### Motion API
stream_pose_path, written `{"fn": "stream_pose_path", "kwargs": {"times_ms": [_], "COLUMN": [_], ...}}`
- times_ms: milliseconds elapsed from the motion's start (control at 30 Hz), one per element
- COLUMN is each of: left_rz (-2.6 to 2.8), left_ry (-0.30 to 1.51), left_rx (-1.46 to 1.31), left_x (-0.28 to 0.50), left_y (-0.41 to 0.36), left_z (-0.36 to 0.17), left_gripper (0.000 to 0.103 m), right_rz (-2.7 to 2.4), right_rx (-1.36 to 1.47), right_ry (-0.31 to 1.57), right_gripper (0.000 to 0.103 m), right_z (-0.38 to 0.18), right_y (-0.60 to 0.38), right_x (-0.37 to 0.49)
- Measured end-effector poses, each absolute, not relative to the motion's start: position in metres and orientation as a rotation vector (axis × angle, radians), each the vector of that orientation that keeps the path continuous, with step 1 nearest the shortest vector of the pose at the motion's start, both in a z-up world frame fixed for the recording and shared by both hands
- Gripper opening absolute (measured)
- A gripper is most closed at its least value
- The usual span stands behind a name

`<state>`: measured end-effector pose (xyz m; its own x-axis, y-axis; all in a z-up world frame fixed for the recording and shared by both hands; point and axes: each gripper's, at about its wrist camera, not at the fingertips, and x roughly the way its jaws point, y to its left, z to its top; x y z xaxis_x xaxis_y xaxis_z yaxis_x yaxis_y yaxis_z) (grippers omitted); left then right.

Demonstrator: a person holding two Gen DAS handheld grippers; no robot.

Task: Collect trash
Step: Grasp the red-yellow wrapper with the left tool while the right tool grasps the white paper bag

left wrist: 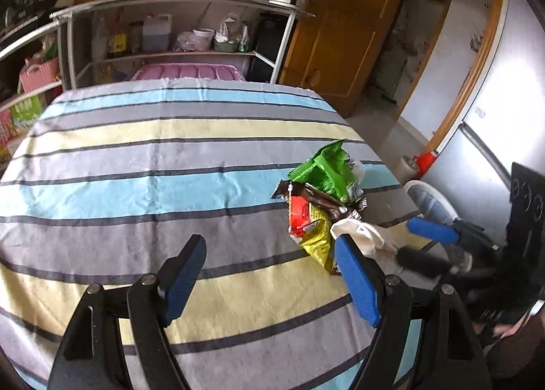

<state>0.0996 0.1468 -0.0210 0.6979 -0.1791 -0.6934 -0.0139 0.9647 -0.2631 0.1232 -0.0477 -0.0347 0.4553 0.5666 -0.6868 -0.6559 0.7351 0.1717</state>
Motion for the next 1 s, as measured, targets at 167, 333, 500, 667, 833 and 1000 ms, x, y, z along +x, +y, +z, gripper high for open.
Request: {"fn": "stream_pose_path", "kwargs": {"times_ms": [167,333,500,667,833,1000], "left_rz": [-0.088,-0.101,-0.111,-0.117,-0.121,-0.118], "left_ry": [0.806,0.822,0.824,0.836,0.844,0.872], "left_rx": [-0.252,-0.256,-0.262,-0.257,-0.245,-0.22], "left_x": [0.105,0.111,0.118,0.123,0.127,0.138], "left_y": [0.146,0.144,0.14,0.132,0.124,0.113], "left_z": [-0.025,-0.026,-0.027,-0.029,-0.03,-0.035], "left_gripper": [0.08,0.08,0.08,0.08,0.08,0.08], "right_rz": [0.788,0.804,0.781,0.758,0.742,0.691], "right_rx": [-0.229,-0.203,-0.134,-0.121,-0.062,0.016], "right_ry": [0.817,0.862,0.889,0.888,0.883,0.878], "right_gripper": [0.058,0.059,0.046,0.04,0.038,0.038], "right_z": [-0.044,-0.051,-0.052,-0.052,-0.048,-0.044], "right_y": [-0.031,-0.032,-0.048,-0.06,-0.076,-0.1], "right_x": [0.129,0.144,0.149,0.144,0.144,0.142]}}
